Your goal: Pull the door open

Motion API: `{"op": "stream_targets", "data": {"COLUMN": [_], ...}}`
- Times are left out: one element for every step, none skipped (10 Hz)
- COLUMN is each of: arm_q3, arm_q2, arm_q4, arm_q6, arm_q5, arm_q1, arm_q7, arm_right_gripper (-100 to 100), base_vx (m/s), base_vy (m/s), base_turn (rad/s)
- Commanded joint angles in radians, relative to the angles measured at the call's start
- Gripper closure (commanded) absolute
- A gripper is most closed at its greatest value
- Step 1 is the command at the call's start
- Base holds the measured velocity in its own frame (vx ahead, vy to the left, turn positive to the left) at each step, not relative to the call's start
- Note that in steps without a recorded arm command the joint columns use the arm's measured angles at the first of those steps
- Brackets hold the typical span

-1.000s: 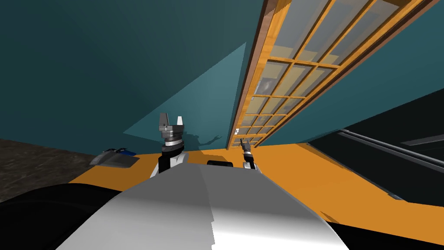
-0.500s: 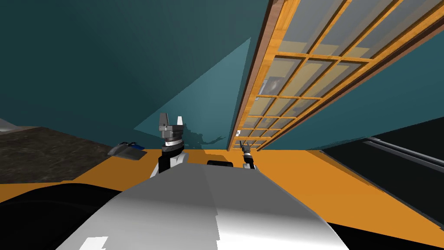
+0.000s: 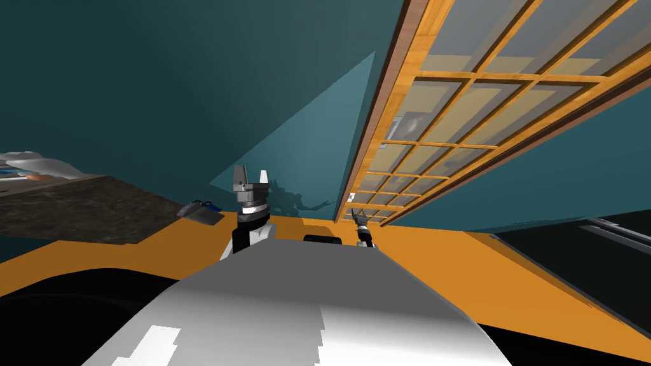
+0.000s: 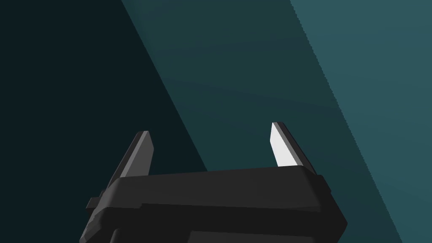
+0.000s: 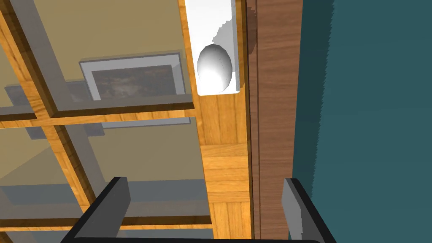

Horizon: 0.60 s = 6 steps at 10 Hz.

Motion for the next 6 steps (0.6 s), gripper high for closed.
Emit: {"op": "stream_targets", "data": {"arm_q3": [0.0,0.0,0.0,0.0,0.001,0.0], "arm_q2": [-0.001,-0.002,-0.003,-0.005,-0.007,-0.006], "arm_q4": [0.035,0.052,0.068,0.092,0.108,0.094], "arm_q6": [-0.008,-0.011,-0.014,-0.018,-0.021,-0.017], "arm_q5": [-0.002,-0.003,-0.004,-0.005,-0.006,-0.005], "arm_q1": [-0.013,-0.017,-0.021,-0.028,-0.032,-0.029], "arm_q7": [0.025,0.039,0.053,0.075,0.09,0.077], "arm_right_gripper": [-100,-100,-100,-100,-100,-100], "base_vx": [0.011,0.015,0.02,0.03,0.027,0.01], "base_vy": [-0.026,-0.031,-0.034,-0.042,-0.058,-0.028], "base_turn": [0.07,0.122,0.1,0.151,0.133,0.023]}}
